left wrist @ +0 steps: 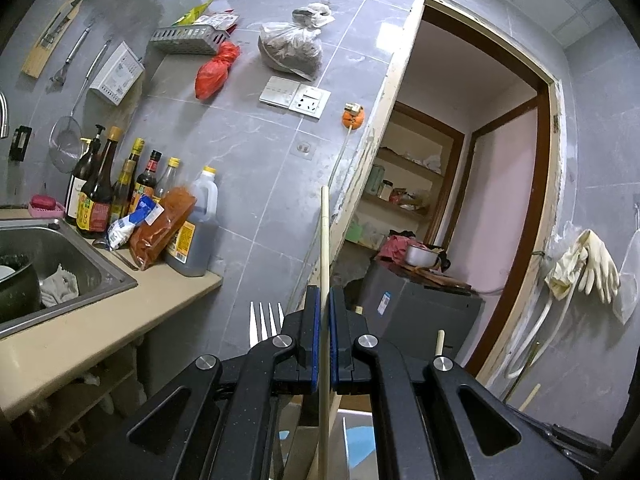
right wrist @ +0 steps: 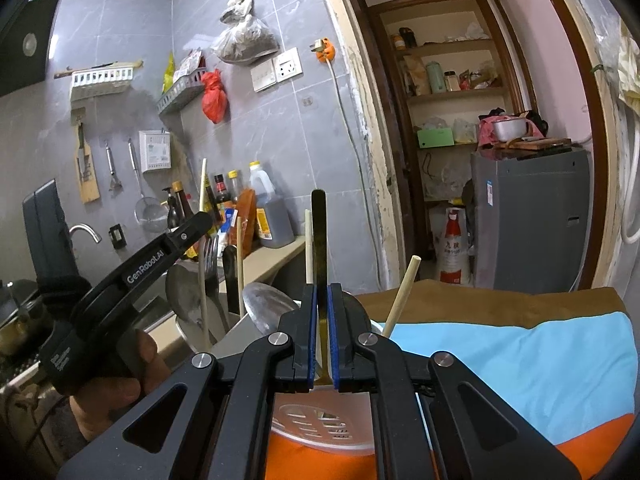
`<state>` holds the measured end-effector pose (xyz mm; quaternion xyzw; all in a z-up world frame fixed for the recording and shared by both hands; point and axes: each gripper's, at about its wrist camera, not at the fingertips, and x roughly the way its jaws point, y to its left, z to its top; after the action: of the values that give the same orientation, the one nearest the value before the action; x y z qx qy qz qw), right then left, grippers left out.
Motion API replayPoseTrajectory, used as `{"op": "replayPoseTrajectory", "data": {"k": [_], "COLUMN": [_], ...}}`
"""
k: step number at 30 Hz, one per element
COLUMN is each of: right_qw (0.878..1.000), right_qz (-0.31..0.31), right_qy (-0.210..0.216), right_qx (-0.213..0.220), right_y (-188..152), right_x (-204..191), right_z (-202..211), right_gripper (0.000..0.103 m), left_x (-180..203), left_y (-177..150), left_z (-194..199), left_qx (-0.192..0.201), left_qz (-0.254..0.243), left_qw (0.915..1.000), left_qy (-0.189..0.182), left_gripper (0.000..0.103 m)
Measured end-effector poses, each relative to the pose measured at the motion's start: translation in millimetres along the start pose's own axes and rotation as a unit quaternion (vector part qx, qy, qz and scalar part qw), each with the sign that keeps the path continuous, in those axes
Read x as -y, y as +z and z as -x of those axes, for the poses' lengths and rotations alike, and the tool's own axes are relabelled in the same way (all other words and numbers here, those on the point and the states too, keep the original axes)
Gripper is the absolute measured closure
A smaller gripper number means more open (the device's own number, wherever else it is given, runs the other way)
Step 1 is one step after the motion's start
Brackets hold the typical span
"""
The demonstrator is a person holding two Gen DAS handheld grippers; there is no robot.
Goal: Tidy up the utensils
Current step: 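Lower the chopstick and gold spoon into the caddy with both tools, then open both tools and pull them back from the caddy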
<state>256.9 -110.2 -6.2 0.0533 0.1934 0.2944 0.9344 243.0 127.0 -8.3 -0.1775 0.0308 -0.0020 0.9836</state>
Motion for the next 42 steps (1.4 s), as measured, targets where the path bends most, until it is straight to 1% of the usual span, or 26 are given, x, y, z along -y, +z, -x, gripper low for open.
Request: {"op": "replayPoseTrajectory", "data": {"k": [7,12,17,20,21,24,26,27,29,31,34,35,36,38,39,40,42], "right_qw": [1.0,1.0,1.0,1.0,1.0,1.0,1.0,1.0,1.0,1.0,1.0,1.0,1.0,1.0,0.999,0.999,0.999], "right_qz": [-0.004,-0.004,-0.003,-0.003,-0.003,-0.003,-0.004,-0.005,-0.005,-0.008,-0.013,-0.015,-0.016,-0.018,-0.02,-0.022,-0.024], "right_qy": [0.003,0.005,0.006,0.005,0.005,0.004,0.003,0.002,-0.001,-0.003,-0.011,-0.014,-0.017,-0.023,-0.026,-0.029,-0.031], "right_qx": [-0.005,-0.009,-0.008,-0.007,-0.005,-0.001,0.0,0.001,0.002,0.002,0.002,0.002,0.001,0.0,0.0,0.001,0.006], "right_y": [0.0,-0.1,2.7,5.0,6.0,9.6,11.8,13.2,15.7,18.4,21.2,22.0,23.1,25.5,26.4,27.2,28.5], "right_x": [0.5,0.2,0.7,1.5,1.9,3.2,4.9,6.2,8.6,12.0,18.9,20.8,22.8,28.1,30.0,32.5,35.9], "right_z": [0.2,1.5,3.9,8.4,10.7,19.2,23.8,27.6,34.8,42.0,55.0,59.1,62.9,73.1,77.2,83.7,96.0], "right_gripper": [0.097,0.097,0.095,0.088,0.084,0.083,0.083,0.082,0.081,0.08,0.076,0.076,0.075,0.075,0.07,0.061,0.053], "left_x": [-2.2,-3.1,-1.7,1.4,3.0,8.0,11.4,13.5,18.0,22.5,32.5,35.5,39.8,47.8,52.0,56.1,61.7], "left_y": [-3.0,-4.2,-5.3,-4.4,-3.8,-2.1,-1.0,-0.5,0.7,1.6,3.2,3.3,3.7,4.2,4.4,4.7,5.8], "left_z": [3.7,9.2,16.4,23.3,25.4,31.5,36.0,38.6,44.5,50.7,59.4,62.3,66.0,71.9,74.8,78.0,84.0], "left_qx": [-0.011,-0.025,-0.042,-0.053,-0.056,-0.068,-0.077,-0.081,-0.087,-0.092,-0.109,-0.112,-0.113,-0.116,-0.118,-0.12,-0.121], "left_qz": [-0.009,-0.012,-0.015,-0.017,-0.019,-0.025,-0.027,-0.029,-0.035,-0.039,-0.046,-0.048,-0.051,-0.058,-0.06,-0.061,-0.059], "left_qw": [0.9999,0.9996,0.999,0.9985,0.9982,0.9974,0.9967,0.9963,0.9955,0.9949,0.9928,0.9924,0.992,0.9913,0.9908,0.9905,0.9902], "left_qy": [0.004,0.003,0.001,0.0,0.001,0.002,0.004,0.005,0.009,0.013,0.017,0.019,0.02,0.024,0.026,0.03,0.037], "left_gripper": [0.1,0.097,0.084,0.077,0.076,0.07,0.063,0.061,0.051,0.045,0.032,0.028,0.026,0.016,0.014,0.013,0.012]}}
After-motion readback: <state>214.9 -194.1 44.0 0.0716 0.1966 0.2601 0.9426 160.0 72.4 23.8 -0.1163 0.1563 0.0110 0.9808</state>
